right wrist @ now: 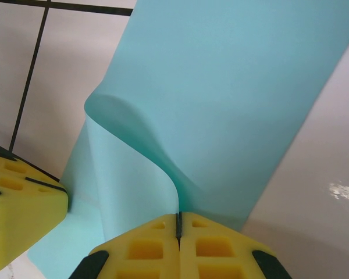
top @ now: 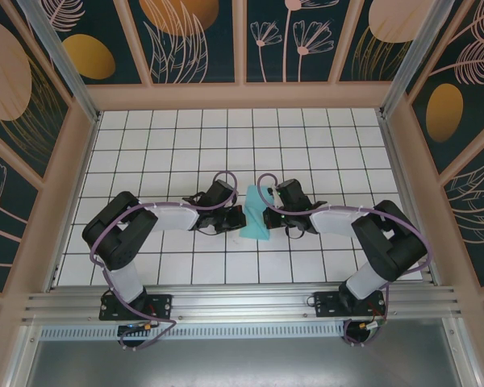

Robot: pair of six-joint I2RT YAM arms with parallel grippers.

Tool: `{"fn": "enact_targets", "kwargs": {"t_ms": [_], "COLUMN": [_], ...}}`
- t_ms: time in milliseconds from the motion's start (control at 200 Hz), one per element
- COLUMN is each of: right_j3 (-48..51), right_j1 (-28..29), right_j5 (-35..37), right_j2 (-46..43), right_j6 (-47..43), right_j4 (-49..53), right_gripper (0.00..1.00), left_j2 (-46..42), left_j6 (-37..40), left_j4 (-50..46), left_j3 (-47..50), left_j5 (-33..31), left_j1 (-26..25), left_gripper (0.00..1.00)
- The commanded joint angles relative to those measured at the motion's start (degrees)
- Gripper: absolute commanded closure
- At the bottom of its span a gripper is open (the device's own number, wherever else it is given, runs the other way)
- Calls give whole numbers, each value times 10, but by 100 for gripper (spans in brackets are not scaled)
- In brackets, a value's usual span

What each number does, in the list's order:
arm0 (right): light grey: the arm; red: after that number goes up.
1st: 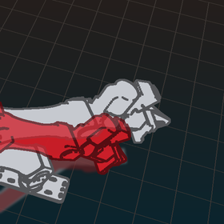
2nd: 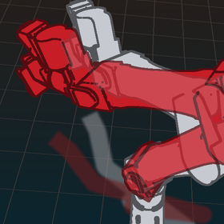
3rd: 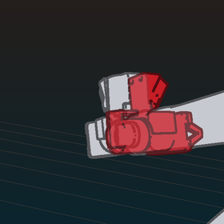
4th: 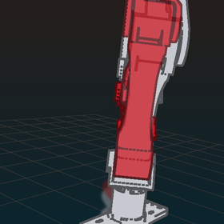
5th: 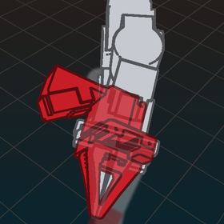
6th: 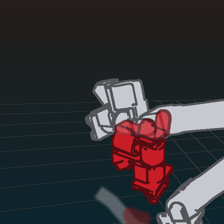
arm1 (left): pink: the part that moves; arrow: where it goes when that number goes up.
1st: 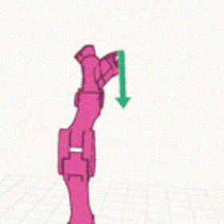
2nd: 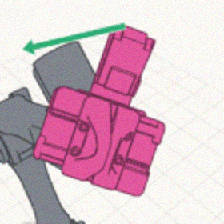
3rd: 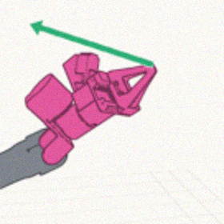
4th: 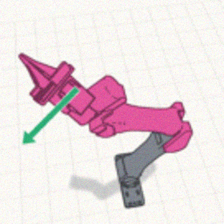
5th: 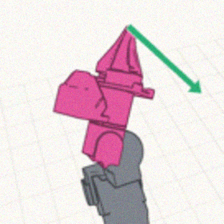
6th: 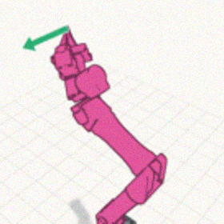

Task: Fold a paper plane with a square sheet of paper (pick it up from the middle)
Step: Fold the triangle a second time at the center of the table.

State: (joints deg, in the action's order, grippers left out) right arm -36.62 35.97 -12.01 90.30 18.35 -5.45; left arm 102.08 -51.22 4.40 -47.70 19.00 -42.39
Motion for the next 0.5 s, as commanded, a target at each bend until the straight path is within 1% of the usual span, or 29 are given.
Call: {"fn": "enact_targets", "kwargs": {"t_ms": [0,265,400,490], "right_j3": [-11,-13,-12,-13], "right_j1": [-4,-4,-4,-4], "right_j5": [8,7,8,9], "right_j2": [14,29,31,34], "right_j6": [1,4,4,3], "right_j4": [10,13,15,20], "right_gripper": [99,99,99,99], "left_j2": [18,15,4,-15], "left_j6": [10,11,9,6], "left_j4": [-38,-34,-29,-31], "left_j3": [-6,-7,-12,-22], "left_j5": [-23,-19,-24,-34], "left_j1": [0,0,0,0], "left_gripper": [96,94,91,87]}}
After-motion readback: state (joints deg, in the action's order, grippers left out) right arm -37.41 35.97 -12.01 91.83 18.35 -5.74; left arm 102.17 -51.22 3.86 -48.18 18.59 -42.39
